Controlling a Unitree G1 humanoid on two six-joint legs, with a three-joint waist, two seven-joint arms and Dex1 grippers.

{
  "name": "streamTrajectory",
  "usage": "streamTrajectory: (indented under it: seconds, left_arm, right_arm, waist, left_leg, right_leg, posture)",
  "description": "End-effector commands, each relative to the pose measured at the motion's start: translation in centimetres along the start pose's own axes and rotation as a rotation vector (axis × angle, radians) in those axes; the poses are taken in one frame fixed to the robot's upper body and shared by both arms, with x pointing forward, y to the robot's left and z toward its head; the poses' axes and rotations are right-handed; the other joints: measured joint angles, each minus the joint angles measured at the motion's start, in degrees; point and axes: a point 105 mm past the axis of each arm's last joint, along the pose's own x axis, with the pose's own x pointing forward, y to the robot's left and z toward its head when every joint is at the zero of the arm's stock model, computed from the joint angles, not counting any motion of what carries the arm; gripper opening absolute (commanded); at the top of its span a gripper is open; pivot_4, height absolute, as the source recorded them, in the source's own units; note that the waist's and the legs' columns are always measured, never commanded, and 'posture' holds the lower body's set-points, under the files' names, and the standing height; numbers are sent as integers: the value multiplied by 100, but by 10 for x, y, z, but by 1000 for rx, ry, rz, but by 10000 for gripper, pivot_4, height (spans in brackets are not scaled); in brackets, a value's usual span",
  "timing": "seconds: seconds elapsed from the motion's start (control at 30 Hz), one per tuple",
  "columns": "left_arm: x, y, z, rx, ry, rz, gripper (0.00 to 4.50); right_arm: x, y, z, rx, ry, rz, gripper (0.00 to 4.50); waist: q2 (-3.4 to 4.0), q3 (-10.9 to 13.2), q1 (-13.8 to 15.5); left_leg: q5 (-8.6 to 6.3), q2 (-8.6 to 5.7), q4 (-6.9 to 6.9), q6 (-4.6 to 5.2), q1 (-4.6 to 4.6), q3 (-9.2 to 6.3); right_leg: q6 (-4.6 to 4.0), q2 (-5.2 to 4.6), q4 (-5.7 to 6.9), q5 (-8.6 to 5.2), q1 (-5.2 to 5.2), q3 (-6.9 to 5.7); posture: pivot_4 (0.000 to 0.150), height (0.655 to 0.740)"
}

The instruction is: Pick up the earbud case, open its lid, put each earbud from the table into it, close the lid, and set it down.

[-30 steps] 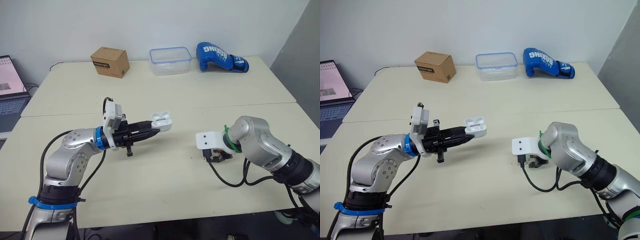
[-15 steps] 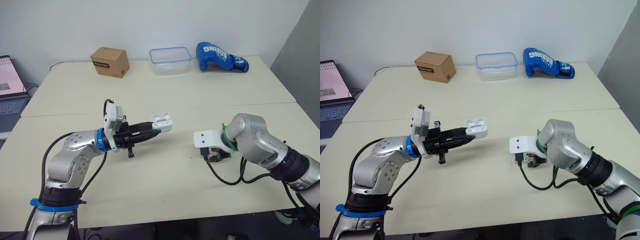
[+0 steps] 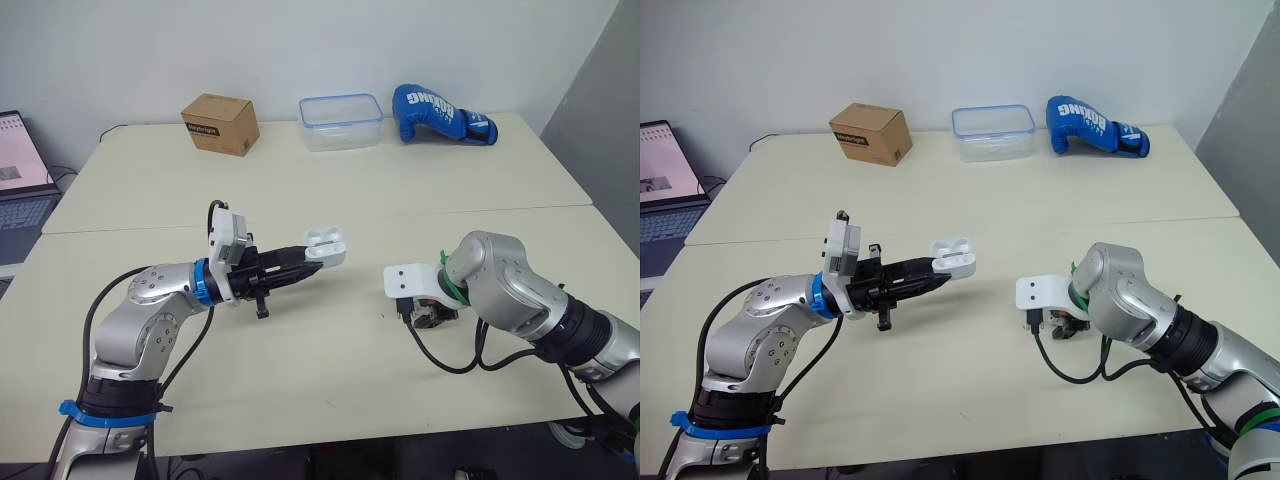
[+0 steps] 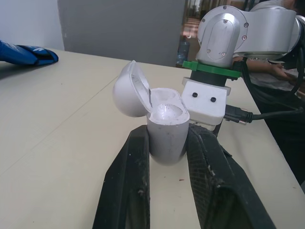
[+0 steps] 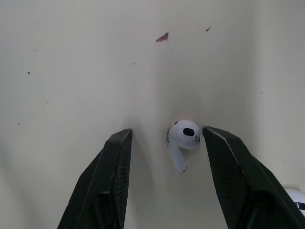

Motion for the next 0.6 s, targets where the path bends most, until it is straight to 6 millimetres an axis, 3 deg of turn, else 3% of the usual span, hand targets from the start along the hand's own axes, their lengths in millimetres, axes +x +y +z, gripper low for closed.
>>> streamTrajectory:
  seconds: [0.03, 0.57, 0.6]
  left_arm:
    - [1, -4, 8, 41, -15, -13, 7145]
    - [2, -3, 8, 41, -11, -11, 7145]
    - [2, -3, 8, 41, -11, -11, 7145]
  right_arm:
    - [-4, -2, 7, -20, -10, -23, 24278]
    - [-4, -7, 7, -7, -2, -33, 24278]
    - [-4, -7, 6, -7, -1, -32, 20562]
  waist:
    - [0, 0, 0]
    - [0, 0, -2]
    - [0, 0, -2]
  left_leg:
    - [0, 0, 0, 0, 0, 0]
    - [0, 0, 0, 0, 0, 0]
    - [0, 0, 0, 0, 0, 0]
  right_leg:
    - [0, 0, 0, 0, 0, 0]
    - [0, 0, 1, 0, 0, 0]
    - [0, 0, 1, 0, 0, 0]
  posture:
    - [1500, 7307]
    - [1500, 7307]
    - [1500, 7307]
